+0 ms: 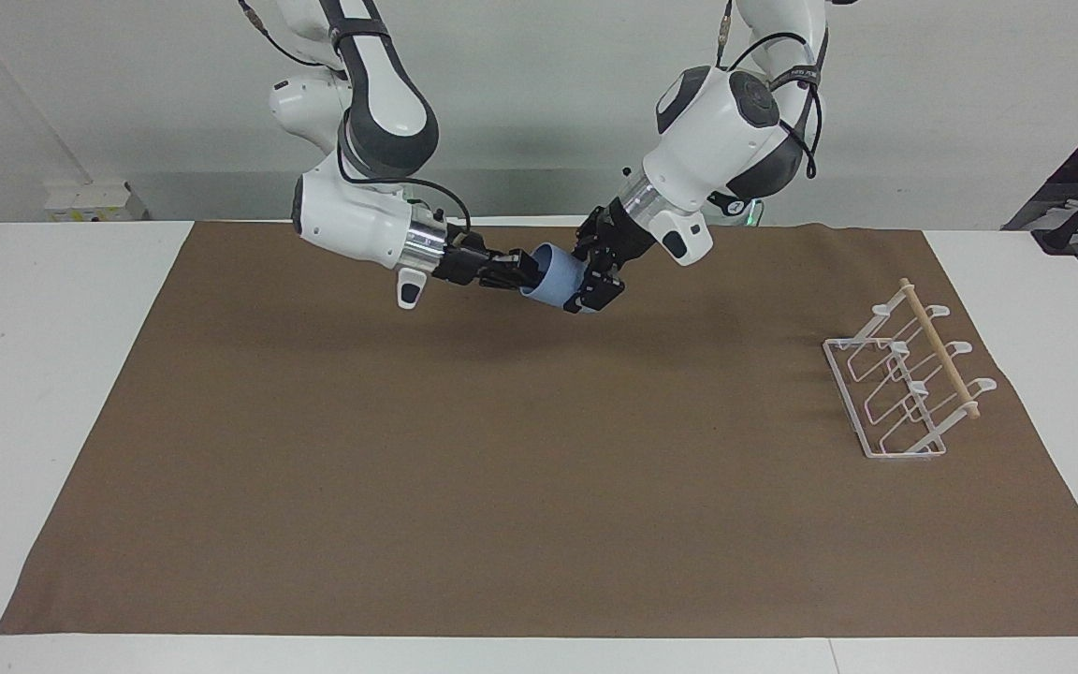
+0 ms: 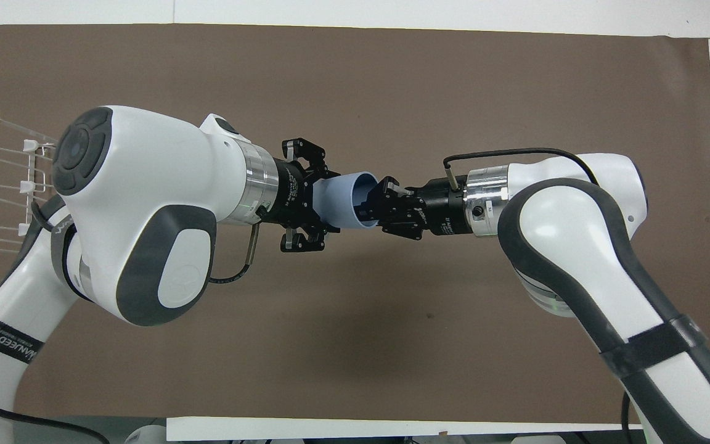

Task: Hang cup on cup holder
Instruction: 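Grasp the cup with the left gripper while the right gripper releases, then carry the cup toward the rack while the right gripper withdraws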

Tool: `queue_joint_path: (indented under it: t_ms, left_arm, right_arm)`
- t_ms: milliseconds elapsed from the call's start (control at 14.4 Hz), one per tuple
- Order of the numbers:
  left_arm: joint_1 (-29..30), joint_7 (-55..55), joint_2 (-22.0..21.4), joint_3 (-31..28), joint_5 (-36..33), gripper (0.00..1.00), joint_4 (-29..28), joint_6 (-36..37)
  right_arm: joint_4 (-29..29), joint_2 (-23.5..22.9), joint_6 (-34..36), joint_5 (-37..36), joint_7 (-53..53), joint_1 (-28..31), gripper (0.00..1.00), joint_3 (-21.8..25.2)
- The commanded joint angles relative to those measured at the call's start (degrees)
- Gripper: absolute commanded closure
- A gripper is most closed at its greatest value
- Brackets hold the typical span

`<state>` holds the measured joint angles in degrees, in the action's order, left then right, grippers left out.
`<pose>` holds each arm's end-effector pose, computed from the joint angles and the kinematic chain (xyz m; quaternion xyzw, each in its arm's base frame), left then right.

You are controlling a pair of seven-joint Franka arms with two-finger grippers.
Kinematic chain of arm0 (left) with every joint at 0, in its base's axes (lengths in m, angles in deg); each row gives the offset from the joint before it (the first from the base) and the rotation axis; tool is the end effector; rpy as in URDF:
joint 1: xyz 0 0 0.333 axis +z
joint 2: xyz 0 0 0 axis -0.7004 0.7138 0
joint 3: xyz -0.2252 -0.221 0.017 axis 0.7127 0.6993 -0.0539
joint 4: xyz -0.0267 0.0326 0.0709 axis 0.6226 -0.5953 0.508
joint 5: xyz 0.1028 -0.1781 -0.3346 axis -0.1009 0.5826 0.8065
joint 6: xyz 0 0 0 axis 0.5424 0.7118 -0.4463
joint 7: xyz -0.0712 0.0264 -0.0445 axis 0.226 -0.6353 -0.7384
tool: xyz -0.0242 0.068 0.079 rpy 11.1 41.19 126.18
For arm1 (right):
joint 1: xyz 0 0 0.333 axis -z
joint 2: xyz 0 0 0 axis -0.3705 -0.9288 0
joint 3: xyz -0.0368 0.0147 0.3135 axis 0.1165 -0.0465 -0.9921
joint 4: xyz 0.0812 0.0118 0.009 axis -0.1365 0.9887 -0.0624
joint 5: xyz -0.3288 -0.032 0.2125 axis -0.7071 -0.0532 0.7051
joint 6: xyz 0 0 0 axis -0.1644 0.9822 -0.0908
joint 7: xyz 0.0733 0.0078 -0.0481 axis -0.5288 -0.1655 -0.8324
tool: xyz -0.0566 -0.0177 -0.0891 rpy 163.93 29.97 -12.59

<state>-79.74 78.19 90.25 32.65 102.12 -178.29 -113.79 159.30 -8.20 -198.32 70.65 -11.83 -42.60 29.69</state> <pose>0.4672 -0.3833 0.5222 0.7205 0.6412 -0.1903 0.1832 0.5081 0.2443 0.4373 -0.8395 0.1853 0.1216 0.4961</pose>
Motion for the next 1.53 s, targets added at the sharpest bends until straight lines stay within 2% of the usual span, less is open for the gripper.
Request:
queue_joint_path:
  t_ms: [0,69,139,208,417,694,903,1111,1250,1458]
  left_arm:
    - [-1.02,1.06,-0.35,-0.66,0.77,0.41,-0.29,-0.82]
    - [-1.02,1.06,-0.35,-0.66,0.77,0.47,-0.20,-0.73]
    - [-1.02,1.06,-0.35,-0.66,0.77,0.48,-0.20,-0.81]
    - [-1.02,1.06,-0.35,-0.66,0.77,0.48,-0.20,-0.82]
    - [-0.93,1.32,-0.44,-0.84,0.77,0.49,-0.37,-0.38]
    - [0.56,2.02,-0.79,-1.28,-2.29,0.49,-0.99,3.83]
    - [3.19,2.98,-1.32,-1.36,-11.94,0.49,-2.22,6.91]
    - [7.06,4.22,-1.67,-1.28,-26.25,0.49,-2.57,12.43]
    - [9.08,4.31,-1.84,-1.28,-35.67,0.49,-2.57,14.82]
    - [11.72,4.31,-2.02,-1.28,-50.25,0.49,-2.57,15.88]
  right_arm:
    - [0.24,0.47,-0.39,1.04,0.63,-0.06,1.00,-0.23]
    - [0.24,0.47,-0.39,0.69,0.63,-0.06,0.90,-0.23]
    - [0.07,0.38,-0.39,0.34,0.72,-0.06,0.48,-0.15]
    - [-0.11,0.38,-0.48,0.25,0.72,-0.06,0.01,-0.14]
    - [-1.68,0.73,-0.04,-3.60,0.72,0.99,0.01,0.12]
    - [-3.01,4.41,2.15,-19.93,0.72,6.25,0.01,0.30]
    - [-3.10,6.35,2.07,-34.51,0.54,10.64,0.01,0.30]
    - [-4.75,7.06,4.69,-47.86,0.37,14.69,0.01,0.47]
    - [-9.05,6.18,10.22,-60.69,0.45,17.59,0.01,0.30]
    - [-18.18,3.73,22.06,-72.85,0.11,20.58,0.01,0.38]
